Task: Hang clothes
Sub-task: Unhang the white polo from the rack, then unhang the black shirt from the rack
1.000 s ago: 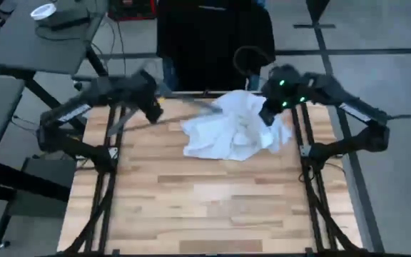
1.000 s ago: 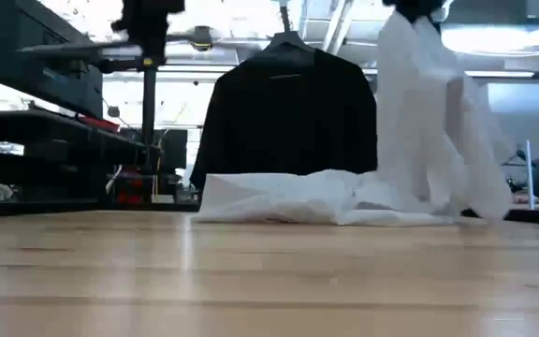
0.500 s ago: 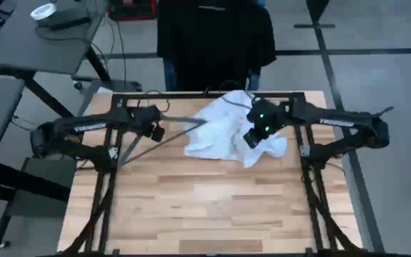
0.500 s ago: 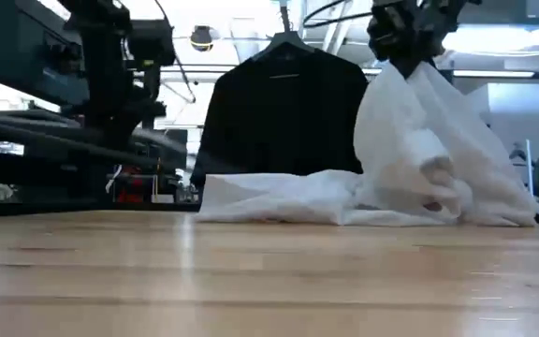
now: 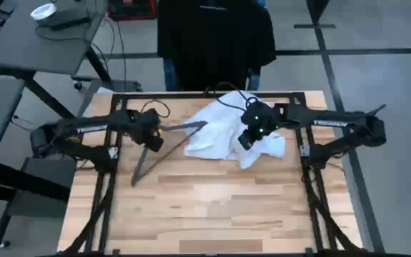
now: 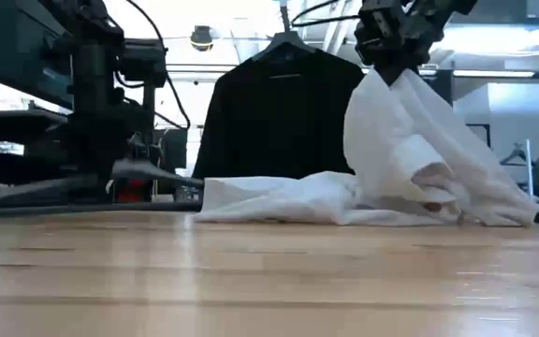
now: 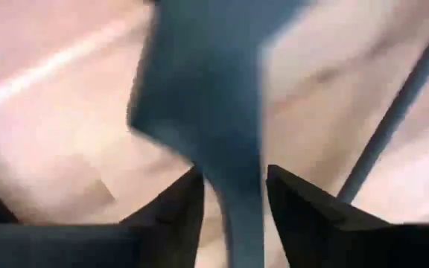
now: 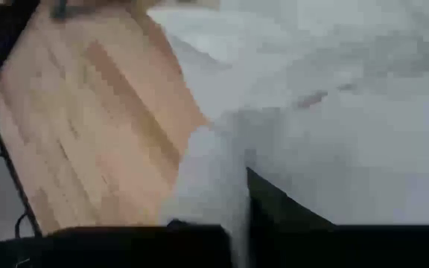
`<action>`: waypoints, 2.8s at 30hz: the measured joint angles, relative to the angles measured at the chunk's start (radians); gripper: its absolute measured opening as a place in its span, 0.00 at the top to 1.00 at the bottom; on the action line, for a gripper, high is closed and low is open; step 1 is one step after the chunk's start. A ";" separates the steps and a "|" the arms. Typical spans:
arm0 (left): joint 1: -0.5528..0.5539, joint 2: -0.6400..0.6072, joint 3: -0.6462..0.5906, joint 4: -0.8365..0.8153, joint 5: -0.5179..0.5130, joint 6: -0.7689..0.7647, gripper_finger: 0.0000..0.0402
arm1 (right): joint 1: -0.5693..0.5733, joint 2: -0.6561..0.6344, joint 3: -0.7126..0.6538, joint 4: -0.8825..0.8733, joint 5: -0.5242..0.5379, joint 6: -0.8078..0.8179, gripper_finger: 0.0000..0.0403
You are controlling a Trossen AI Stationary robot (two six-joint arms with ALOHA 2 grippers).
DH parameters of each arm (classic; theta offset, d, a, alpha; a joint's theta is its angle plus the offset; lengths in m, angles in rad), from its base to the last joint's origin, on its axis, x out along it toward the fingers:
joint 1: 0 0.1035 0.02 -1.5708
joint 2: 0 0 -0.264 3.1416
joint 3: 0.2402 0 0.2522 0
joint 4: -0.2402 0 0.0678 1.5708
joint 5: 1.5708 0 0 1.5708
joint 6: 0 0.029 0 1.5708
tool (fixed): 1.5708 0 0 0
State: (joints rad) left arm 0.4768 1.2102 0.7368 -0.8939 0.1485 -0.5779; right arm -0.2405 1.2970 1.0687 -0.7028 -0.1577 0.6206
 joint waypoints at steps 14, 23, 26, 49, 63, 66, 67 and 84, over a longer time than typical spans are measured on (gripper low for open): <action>0.023 0.000 0.205 -0.117 0.156 0.159 0.62 | -0.061 0.000 0.052 -0.002 -0.029 0.050 0.65; 0.120 -0.001 0.465 -0.155 0.150 0.283 0.63 | -0.258 -0.002 0.276 -0.140 -0.448 0.079 0.41; 0.144 -0.001 0.500 -0.166 0.151 0.322 0.63 | -0.272 -0.003 0.307 -0.313 -0.495 0.053 0.41; 0.160 0.000 0.505 -0.104 0.087 0.471 0.63 | -0.506 -0.002 0.467 0.057 0.050 -0.355 0.55; 0.160 0.000 0.505 -0.091 0.075 0.463 0.63 | -0.786 0.137 0.492 0.645 0.049 -0.797 0.56; 0.160 0.000 0.505 -0.091 0.075 0.469 0.63 | -0.849 0.203 0.506 0.647 0.005 -0.779 0.56; 0.160 0.000 0.505 -0.092 0.075 0.468 0.63 | -0.867 0.224 0.517 0.654 -0.008 -0.762 0.56; 0.160 0.000 0.505 -0.110 0.074 0.495 0.63 | -0.903 0.363 0.600 0.678 -0.366 -0.689 0.58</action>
State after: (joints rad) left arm 0.6369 1.2102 1.2415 -1.0039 0.2227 -0.0829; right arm -1.1432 1.6604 1.6691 -0.0251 -0.5240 -0.0682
